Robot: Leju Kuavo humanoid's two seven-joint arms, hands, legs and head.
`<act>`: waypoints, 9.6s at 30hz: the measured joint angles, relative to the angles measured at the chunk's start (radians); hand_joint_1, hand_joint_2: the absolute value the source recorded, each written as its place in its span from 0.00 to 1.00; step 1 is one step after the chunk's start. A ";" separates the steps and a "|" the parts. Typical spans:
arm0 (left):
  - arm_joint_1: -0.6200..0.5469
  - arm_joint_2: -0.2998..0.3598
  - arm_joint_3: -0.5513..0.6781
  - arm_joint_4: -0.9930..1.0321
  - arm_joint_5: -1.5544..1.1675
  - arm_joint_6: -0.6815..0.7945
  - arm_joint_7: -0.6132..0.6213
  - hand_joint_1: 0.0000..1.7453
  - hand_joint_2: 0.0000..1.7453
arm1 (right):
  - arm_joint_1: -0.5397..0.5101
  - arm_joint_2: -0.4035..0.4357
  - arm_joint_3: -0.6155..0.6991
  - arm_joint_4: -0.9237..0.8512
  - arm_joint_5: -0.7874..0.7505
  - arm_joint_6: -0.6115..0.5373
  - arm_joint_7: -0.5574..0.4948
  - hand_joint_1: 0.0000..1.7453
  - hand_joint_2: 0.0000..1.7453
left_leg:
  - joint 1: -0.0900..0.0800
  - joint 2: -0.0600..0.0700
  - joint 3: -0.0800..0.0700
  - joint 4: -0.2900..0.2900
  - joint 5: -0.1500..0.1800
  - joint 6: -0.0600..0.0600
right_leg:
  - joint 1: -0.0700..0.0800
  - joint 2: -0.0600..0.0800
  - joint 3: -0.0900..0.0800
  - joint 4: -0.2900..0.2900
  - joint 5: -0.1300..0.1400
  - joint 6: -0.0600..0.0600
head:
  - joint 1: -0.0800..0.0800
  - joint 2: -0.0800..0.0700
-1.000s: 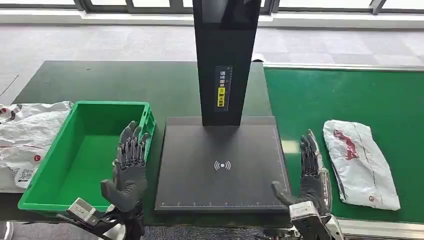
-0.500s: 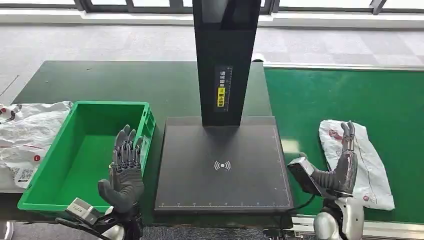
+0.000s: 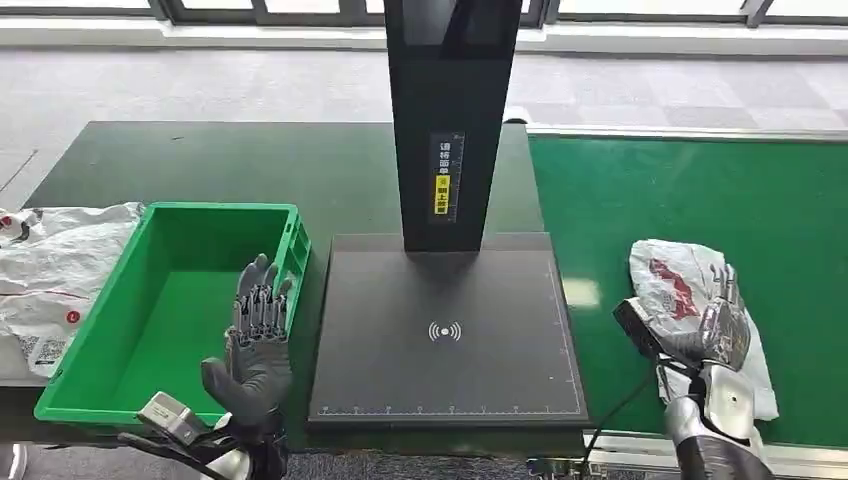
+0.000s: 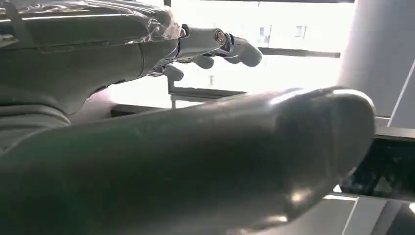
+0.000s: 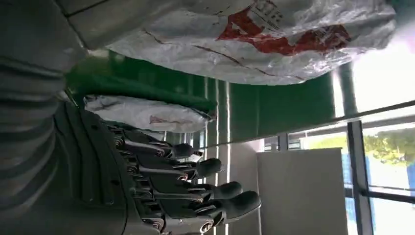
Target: Moved the parcel from conveyor to table for the left to box.
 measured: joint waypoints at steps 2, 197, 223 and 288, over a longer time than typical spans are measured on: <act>-0.005 0.001 0.000 0.005 -0.001 -0.005 0.000 0.00 0.00 | -0.014 -0.007 -0.010 0.046 -0.005 0.022 0.012 0.00 1.00 | 0.000 0.000 0.000 0.000 0.000 0.000 | 0.000 0.000 0.000 0.000 0.000 0.000 | 0.000 0.000; -0.122 0.022 -0.231 0.361 -1.152 0.390 0.450 1.00 1.00 | 0.561 0.331 0.597 -1.037 -0.790 0.118 -0.618 0.00 1.00 | 0.001 0.001 0.000 0.000 -0.005 -0.002 | 0.001 0.001 0.000 0.000 -0.006 -0.001 | 0.000 0.000; -0.075 0.020 -0.199 0.190 -0.958 0.592 0.306 1.00 1.00 | 0.563 0.341 0.580 -1.046 -0.799 0.133 -0.618 0.00 1.00 | 0.001 0.001 0.000 0.000 -0.005 -0.001 | 0.001 0.001 0.000 0.000 -0.006 -0.001 | 0.000 0.000; -0.218 0.076 0.412 0.116 -0.536 0.635 0.254 0.00 0.00 | 0.555 0.341 0.578 -1.046 -0.829 0.127 -0.618 0.00 1.00 | -0.001 -0.004 0.039 -0.010 -0.018 -0.010 | 0.000 -0.003 0.034 0.002 -0.025 -0.010 | 0.000 0.000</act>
